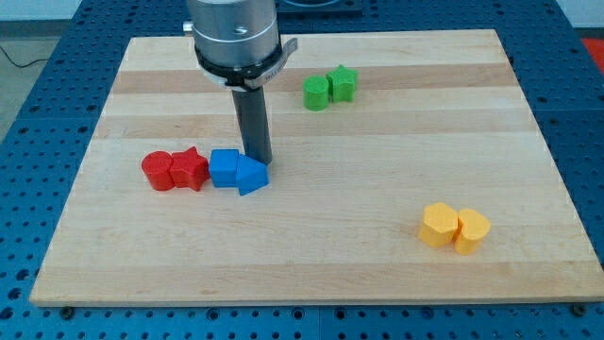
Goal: Separate the green blocks
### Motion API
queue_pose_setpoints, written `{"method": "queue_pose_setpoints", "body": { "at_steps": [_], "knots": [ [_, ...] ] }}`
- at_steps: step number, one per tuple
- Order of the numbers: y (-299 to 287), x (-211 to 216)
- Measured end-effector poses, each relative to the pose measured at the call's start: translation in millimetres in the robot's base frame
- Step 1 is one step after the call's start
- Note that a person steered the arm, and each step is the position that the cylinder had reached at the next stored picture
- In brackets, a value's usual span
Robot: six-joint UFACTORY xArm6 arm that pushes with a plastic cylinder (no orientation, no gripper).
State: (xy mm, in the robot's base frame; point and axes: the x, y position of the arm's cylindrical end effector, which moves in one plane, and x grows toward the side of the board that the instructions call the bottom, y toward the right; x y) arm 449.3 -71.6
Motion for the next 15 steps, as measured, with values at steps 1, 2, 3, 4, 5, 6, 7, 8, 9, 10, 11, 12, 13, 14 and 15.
{"method": "queue_pose_setpoints", "body": {
  "at_steps": [1,2,3,4,5,6,7,8,9,10,11,12,13,14,15],
  "knots": [
    [7.2,-3.1],
    [51.5,-7.8],
    [81.9,-7.8],
    [82.9,-8.0],
    [90.1,-22.2],
    [132.9,-30.2],
    [165.8,-31.5],
    [153.9,-33.4],
    [127.3,-45.8],
    [99.6,-60.6],
    [96.5,-79.5],
    [87.3,-99.4],
    [78.7,-116.9],
    [74.1,-110.6],
    [77.0,-96.9]
  ]
}}
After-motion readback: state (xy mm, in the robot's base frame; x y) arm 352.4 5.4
